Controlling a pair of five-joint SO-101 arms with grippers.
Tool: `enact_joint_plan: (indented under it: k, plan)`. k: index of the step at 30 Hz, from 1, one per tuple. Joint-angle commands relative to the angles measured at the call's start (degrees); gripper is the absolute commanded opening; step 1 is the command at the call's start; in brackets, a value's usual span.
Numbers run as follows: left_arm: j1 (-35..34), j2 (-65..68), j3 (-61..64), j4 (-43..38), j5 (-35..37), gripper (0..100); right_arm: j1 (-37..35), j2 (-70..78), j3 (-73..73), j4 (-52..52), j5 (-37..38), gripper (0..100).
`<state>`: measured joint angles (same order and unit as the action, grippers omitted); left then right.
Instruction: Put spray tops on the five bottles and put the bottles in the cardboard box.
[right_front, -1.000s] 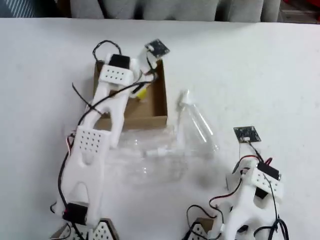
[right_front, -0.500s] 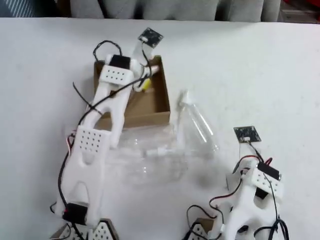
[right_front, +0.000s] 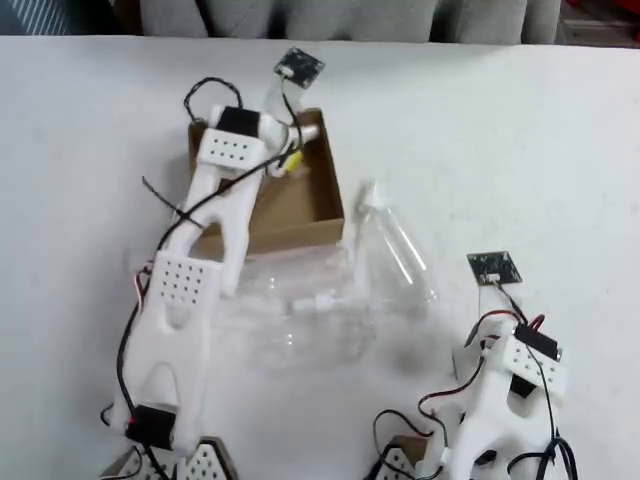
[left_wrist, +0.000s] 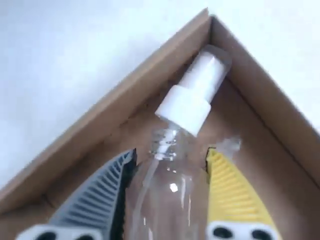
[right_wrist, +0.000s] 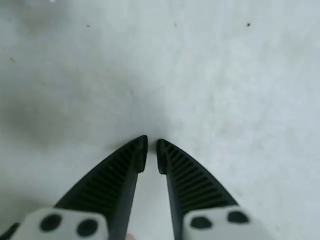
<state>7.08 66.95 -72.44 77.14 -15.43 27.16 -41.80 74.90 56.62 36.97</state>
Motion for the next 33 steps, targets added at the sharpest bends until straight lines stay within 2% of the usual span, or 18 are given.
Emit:
enact_joint_plan:
  k: [1, 7, 13, 23, 28, 33]
  plan:
    - [0.7, -1.1, -12.9, 5.5, 0.8, 4, -0.8, -0.7, 0.2, -2.1, -0.2, 1.7]
    - [2.1, 3.3, -24.0, 10.2, 0.9, 4, -0.8, -0.7, 0.3, -2.2, -0.2, 1.7]
    - [1.7, 4.1, -23.5, 10.5, 4.7, 4, -0.8, -0.7, 0.4, -2.4, -0.2, 1.7]
    - [1.5, 4.0, -23.5, 10.8, 5.2, 4, -0.8, -0.7, 0.4, -2.5, -0.2, 1.7]
    - [0.5, 3.2, -23.6, 9.8, 9.4, 4, -0.8, -0.7, 0.4, -2.5, -0.3, 1.7]
    - [-0.7, 1.5, -23.6, 9.8, 9.8, 4, -0.8, -0.7, 0.4, -2.5, -0.3, 1.7]
